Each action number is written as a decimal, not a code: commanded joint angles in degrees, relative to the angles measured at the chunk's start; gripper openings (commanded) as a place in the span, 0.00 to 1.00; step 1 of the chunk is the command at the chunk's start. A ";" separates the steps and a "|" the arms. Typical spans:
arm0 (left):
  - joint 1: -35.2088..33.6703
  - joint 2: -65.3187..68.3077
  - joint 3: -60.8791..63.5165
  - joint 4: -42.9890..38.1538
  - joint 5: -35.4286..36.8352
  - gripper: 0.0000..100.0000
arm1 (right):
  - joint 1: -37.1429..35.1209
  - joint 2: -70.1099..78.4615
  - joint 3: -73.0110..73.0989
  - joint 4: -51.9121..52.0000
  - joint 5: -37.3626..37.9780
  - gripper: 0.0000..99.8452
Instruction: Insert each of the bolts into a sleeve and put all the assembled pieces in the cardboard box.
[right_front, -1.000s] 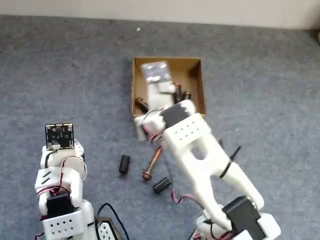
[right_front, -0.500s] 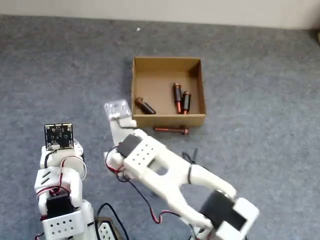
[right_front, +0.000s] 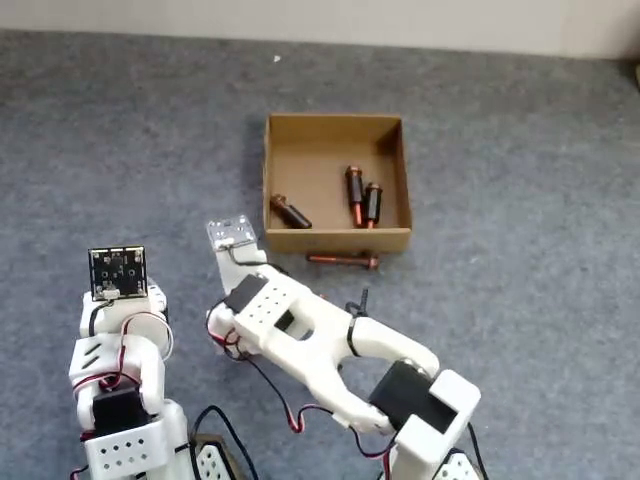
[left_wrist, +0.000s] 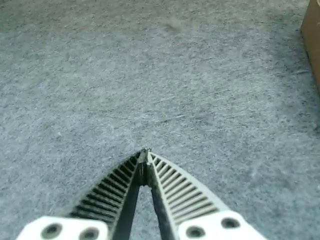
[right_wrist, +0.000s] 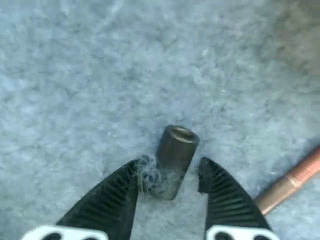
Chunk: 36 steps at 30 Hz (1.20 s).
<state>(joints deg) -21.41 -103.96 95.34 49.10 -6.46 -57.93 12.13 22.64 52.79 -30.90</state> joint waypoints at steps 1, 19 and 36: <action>-0.48 -0.40 -1.80 -1.23 -0.62 0.02 | 2.24 2.33 -0.92 -1.45 -0.09 0.06; -0.22 -0.40 -1.63 -1.23 -0.62 0.02 | 14.20 -31.96 11.56 0.48 10.29 0.01; 10.42 -0.22 -1.80 -0.97 -0.88 0.02 | 31.43 -51.03 32.22 -5.32 15.03 0.01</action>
<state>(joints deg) -14.20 -103.96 95.34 49.10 -6.46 -28.48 -35.96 53.67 51.30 -16.48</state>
